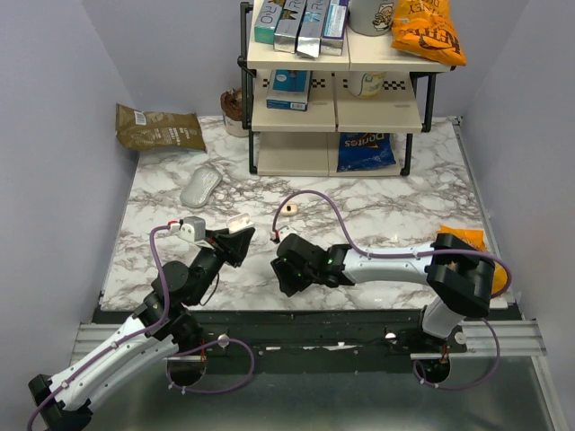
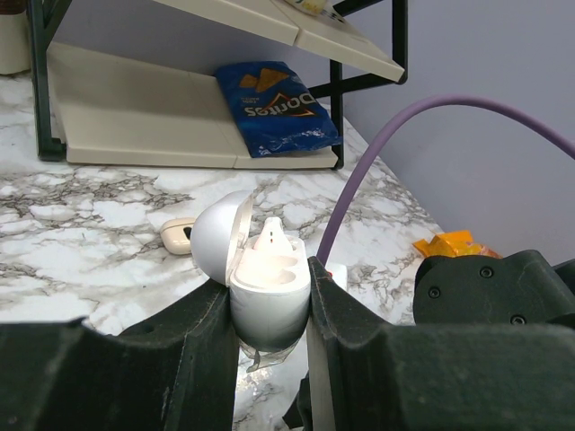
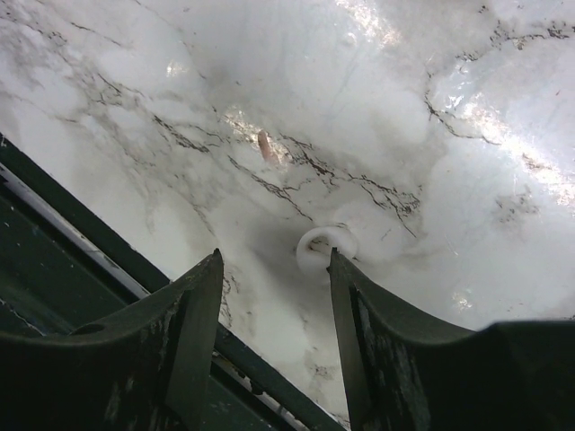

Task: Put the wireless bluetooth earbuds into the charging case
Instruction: Adjust the left earbud at the center of the board.

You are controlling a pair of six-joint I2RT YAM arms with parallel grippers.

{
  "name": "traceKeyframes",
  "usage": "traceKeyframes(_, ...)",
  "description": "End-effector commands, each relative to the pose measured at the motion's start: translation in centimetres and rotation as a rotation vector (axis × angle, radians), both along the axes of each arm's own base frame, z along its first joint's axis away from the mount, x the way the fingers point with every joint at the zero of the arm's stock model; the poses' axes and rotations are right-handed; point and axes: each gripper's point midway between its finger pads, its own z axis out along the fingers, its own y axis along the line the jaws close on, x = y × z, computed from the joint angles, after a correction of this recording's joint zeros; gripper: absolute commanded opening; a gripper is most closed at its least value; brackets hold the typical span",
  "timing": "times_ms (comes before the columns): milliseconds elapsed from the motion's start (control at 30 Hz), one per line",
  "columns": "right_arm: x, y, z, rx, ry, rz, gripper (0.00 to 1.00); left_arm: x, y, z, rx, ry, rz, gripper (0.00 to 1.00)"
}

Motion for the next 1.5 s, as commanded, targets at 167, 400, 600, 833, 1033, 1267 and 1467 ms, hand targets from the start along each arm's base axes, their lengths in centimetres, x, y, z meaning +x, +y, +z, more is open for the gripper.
traceKeyframes(167, -0.6, -2.0, -2.4, -0.066, 0.037, -0.042, 0.59, 0.0, 0.2, 0.2, -0.017, -0.001, 0.010, 0.00)
traceKeyframes(400, 0.0, -3.2, -3.2, -0.111, 0.031, -0.097, 0.53, 0.1, 0.1, 0.1, -0.017, 0.003, 0.009, 0.00)
traceKeyframes(600, 1.2, -3.9, -3.7, -0.155, 0.031, -0.152, 0.41, 0.1, 0.1, 0.1, -0.015, 0.003, 0.009, 0.00)
traceKeyframes(833, 1.4, -5.1, -4.3, -0.185, 0.034, -0.179, 0.27, 0.1, 0.1, 0.0, -0.014, 0.002, 0.011, 0.00)
traceKeyframes(1033, 1.4, -6.2, -3.7, -0.168, 0.008, -0.199, 0.06, 0.1, 0.1, 0.1, -0.012, 0.002, 0.008, 0.00)
traceKeyframes(1267, 2.3, -7.0, -1.2, -0.139, -0.160, -0.009, 0.01, 0.0, 0.1, 0.4, -0.006, -0.004, 0.006, 0.00)
traceKeyframes(1467, 4.4, -5.0, 1.8, -0.147, -0.397, 0.295, 0.01, 0.1, -0.1, 0.7, -0.019, -0.010, 0.003, 0.00)
